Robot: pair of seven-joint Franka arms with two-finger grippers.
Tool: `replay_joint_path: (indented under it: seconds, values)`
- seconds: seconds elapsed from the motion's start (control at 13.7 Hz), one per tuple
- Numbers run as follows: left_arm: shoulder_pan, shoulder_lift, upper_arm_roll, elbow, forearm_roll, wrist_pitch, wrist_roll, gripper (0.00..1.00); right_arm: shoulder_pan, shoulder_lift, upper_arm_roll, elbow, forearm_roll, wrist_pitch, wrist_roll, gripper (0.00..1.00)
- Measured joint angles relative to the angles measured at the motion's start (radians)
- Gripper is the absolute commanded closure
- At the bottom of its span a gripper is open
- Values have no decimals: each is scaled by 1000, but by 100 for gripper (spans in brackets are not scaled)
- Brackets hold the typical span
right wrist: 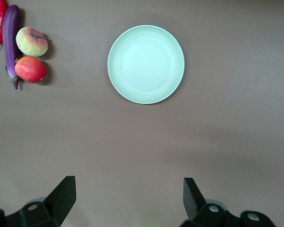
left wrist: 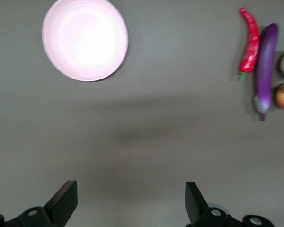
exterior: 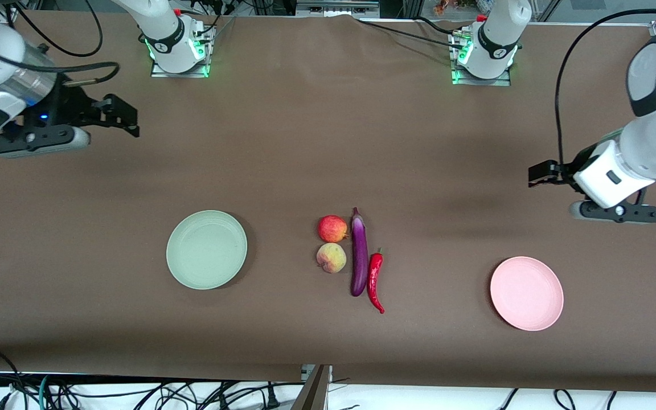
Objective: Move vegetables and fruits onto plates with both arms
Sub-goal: 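Reach the right gripper to the pomegranate while the left gripper reaches the chili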
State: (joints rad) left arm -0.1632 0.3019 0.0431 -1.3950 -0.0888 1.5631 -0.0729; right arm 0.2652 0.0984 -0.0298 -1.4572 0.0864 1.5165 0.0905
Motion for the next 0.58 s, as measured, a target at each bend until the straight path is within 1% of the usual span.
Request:
replay_joint_path:
  seconds: [0.22,0.29,0.44,0.58]
  values:
    - [-68,73,-5,-2,-28,110,-89,0,2,41,1,-7,0,26,0,0]
    - [-93,108,-6,-2,-28,166,-124,0,0,76,0,-14,0,28,0,0]
    - [-138,183,-7,-3,-29,292,-201,0,-7,180,-3,-24,0,49,0,0]
    - [-179,259,-9,-4,-29,418,-274,0,-10,272,-3,-22,18,128,6,0]
